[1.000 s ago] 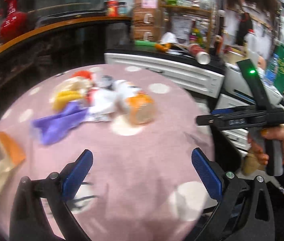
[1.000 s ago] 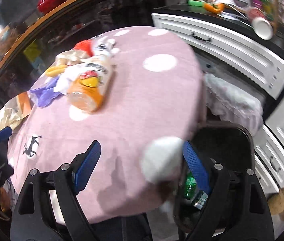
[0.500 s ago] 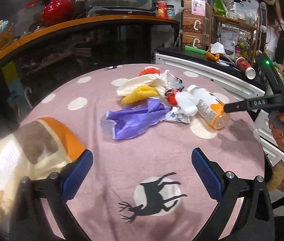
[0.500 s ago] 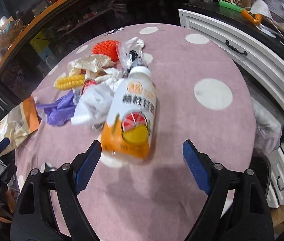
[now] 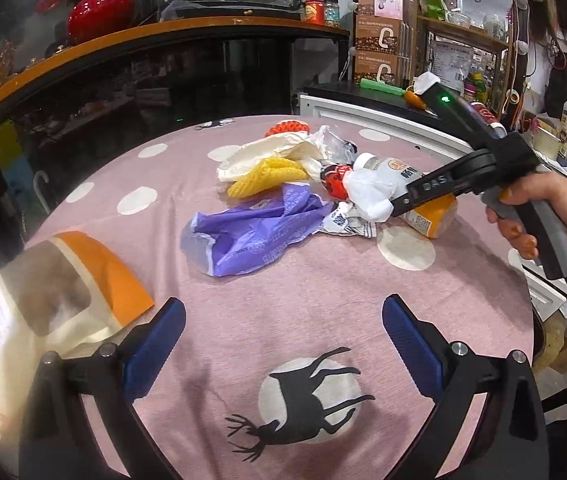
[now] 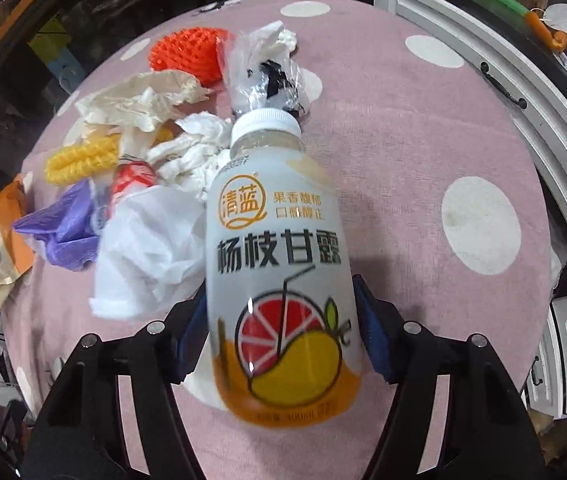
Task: Collect trash
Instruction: 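Grasp the white-orange juice bottle with the right tool, then grasp the crumpled white tissue with the left tool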
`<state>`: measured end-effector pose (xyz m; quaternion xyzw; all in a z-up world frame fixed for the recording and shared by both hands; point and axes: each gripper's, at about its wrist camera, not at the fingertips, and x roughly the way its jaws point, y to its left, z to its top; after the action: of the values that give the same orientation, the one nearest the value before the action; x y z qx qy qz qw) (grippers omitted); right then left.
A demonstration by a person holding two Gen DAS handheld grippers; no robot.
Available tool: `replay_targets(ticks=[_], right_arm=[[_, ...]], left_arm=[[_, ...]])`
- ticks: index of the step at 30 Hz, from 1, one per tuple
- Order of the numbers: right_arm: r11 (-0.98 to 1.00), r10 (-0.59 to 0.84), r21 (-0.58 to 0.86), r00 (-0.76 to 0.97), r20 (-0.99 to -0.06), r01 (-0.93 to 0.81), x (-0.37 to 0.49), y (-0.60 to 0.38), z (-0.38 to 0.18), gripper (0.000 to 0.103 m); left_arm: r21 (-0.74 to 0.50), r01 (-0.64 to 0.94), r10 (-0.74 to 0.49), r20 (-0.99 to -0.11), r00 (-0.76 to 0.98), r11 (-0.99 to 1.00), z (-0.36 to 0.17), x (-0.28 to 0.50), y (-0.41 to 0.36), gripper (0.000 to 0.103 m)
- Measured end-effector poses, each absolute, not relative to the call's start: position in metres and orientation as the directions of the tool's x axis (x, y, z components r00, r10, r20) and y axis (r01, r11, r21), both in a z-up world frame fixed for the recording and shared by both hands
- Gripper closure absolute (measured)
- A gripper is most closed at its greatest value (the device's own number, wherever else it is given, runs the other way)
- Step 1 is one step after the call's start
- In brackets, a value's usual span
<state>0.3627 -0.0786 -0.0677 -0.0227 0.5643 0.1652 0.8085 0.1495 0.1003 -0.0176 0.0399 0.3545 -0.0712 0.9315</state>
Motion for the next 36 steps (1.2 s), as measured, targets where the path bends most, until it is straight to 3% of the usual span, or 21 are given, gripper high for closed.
replay_targets(ticks=[6,18,26,36], right_arm=[[0.940,0.203,0.082,0.351,-0.914,-0.330,0.364,-0.072,-0.069,0.041],[0.939,0.283,0.160,0.425,-0.860,-0.303,0.330,-0.106,-0.056,0.042],[0.928,0.325,0.179,0.475,-0.818,-0.326,0.298,-0.126,-0.040,0.042],[0.907,0.389,0.239,0.473,-0.790,-0.347,0.270,-0.146,-0.034,0.042]], left_arm=[[0.019,0.183,-0.122,-0.676,0.726,0.983,-0.025,0.154,0.089,0.005],[0.061,0.174,-0.093,-0.652,0.752,0.983,0.002,0.207,0.088,0.006],[0.227,0.215,-0.007,-0.672,0.741,0.950,0.007,0.282,0.063,0.020],[0.280,0.282,0.015,-0.734,0.679,0.918,-0.009,0.348,0.037,0.031]])
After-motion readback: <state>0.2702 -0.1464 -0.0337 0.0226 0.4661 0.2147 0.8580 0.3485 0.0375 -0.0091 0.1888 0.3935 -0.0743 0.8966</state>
